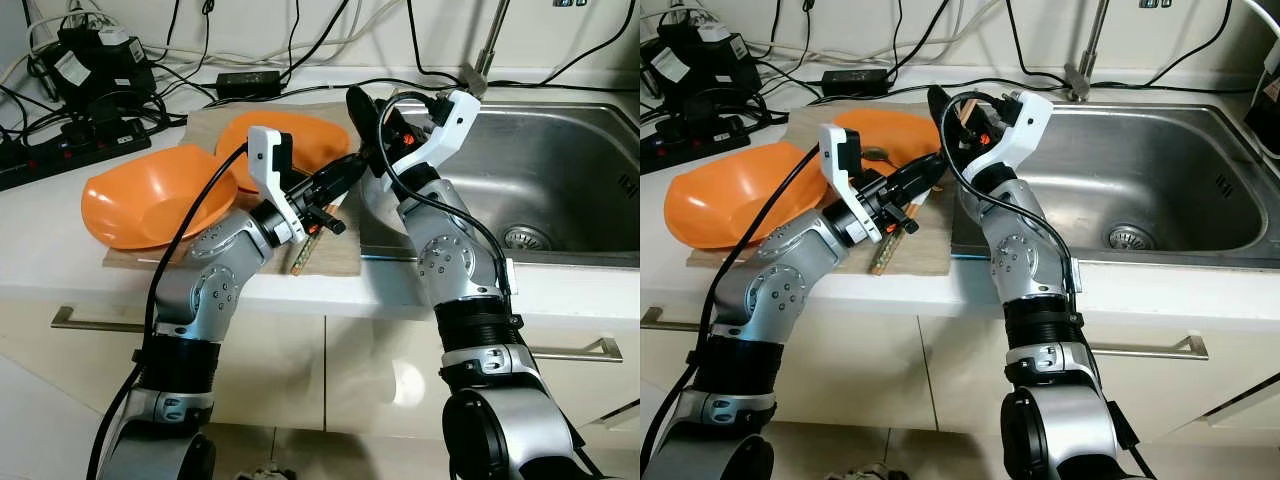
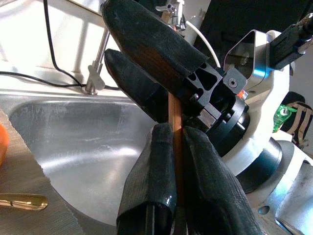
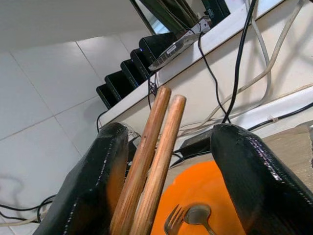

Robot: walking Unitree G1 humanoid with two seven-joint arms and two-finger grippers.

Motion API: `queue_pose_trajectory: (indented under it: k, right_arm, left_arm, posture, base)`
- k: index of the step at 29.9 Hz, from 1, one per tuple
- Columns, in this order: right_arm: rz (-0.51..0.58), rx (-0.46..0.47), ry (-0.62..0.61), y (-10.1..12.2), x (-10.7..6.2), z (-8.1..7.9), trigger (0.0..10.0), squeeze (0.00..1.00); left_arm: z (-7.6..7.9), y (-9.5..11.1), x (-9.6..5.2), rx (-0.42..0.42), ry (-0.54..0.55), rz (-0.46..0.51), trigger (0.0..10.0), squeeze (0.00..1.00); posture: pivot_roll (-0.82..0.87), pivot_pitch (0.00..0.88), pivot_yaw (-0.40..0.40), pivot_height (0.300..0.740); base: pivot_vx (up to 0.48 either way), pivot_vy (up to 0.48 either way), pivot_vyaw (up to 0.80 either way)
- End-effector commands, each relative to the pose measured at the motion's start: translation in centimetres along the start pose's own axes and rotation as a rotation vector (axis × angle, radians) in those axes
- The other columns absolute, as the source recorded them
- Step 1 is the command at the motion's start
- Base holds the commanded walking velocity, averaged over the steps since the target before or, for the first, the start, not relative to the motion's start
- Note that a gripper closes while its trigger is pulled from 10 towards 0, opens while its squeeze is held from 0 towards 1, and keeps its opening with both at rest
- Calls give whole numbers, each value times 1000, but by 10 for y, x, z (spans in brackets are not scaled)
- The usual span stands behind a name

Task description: Kitchen organization

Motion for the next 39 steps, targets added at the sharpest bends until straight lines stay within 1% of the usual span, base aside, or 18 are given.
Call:
queue_pose_trajectory:
  k: [1,8,12,13,19,31,39]
  right_arm:
    - [-4,9,-46,0,1,6,0,0]
    - [2,63,-70,-2,-1,10,0,0]
    - [2,79,-76,-3,-2,11,0,0]
    - [2,103,-83,-4,-2,11,0,0]
    - [2,138,-83,-6,-3,10,0,0]
    - [-2,158,-102,-7,-5,13,0,0]
    - [-8,139,-112,-9,-7,15,0,0]
  left_arm:
    - [14,13,6,42,-85,39,0,0]
    - [13,16,6,55,-86,36,0,0]
    - [12,16,6,58,-81,37,0,0]
    - [12,17,7,61,-78,38,0,0]
    - [11,19,7,65,-75,41,0,0]
    - [10,23,8,79,-70,46,0,0]
    - [8,22,8,88,-64,38,0,0]
  posture:
    - [-25,0,63,740]
    - [-24,0,68,740]
    - [-23,0,67,740]
    - [-23,0,69,740]
    - [-23,0,70,740]
    - [-23,0,74,740]
    - [-23,0,76,740]
  base:
    - [0,0,0]
    - [0,0,0]
    - [0,0,0]
    - [0,0,0]
    - [0,0,0]
    - [0,0,0]
    - [0,0,0]
Point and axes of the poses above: a point about 5 cm out from each wrist's last joint towards the gripper, its own x axis pointing out of the wrist towards the gripper, its own y axis along the axis of the wrist's last joint, z = x × y, the point moved 2 cm from there along x, pointing out of the wrist towards the gripper, and after that the axes turned 6 degrees about x, right-handed, at the moved point
